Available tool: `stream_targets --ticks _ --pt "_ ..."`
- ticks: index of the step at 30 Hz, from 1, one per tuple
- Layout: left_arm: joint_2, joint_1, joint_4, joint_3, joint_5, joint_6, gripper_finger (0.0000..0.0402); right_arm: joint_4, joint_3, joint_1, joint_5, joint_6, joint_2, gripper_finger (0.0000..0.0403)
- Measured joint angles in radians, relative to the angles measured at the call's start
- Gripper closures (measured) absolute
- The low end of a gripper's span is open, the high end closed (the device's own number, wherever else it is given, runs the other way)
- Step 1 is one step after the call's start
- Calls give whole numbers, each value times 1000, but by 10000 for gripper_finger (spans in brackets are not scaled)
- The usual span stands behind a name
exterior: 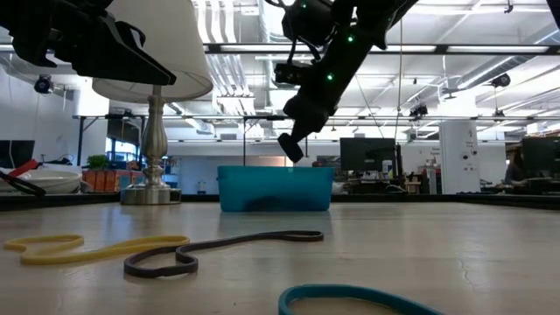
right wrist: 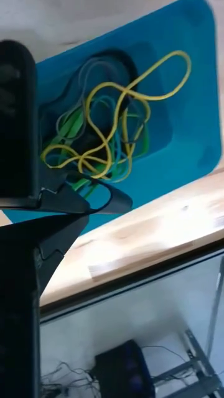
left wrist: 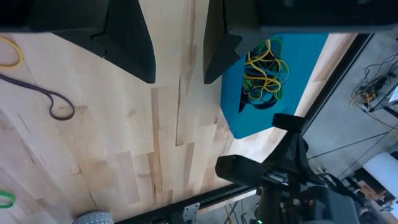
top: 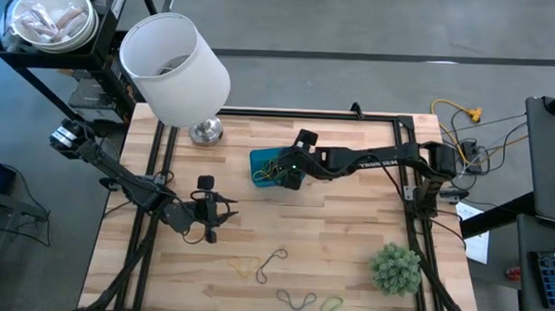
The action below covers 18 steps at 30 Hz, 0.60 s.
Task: Pick and place rubber bands into bin
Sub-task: Put the black rubber band into the blue bin, then put the yellow rubber band into the blue bin
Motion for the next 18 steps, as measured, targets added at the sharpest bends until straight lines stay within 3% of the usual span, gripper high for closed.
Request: stream_targets --ticks 8,12,18 --pt "0 0 0 0 0 0 283 0 -12 -11 -9 25 0 389" --pt "0 0 0 0 0 0 283 1 -15 -10 -69 21 0 363" --pt "0 0 0 0 0 0 283 2 -15 -10 -72 26 0 313"
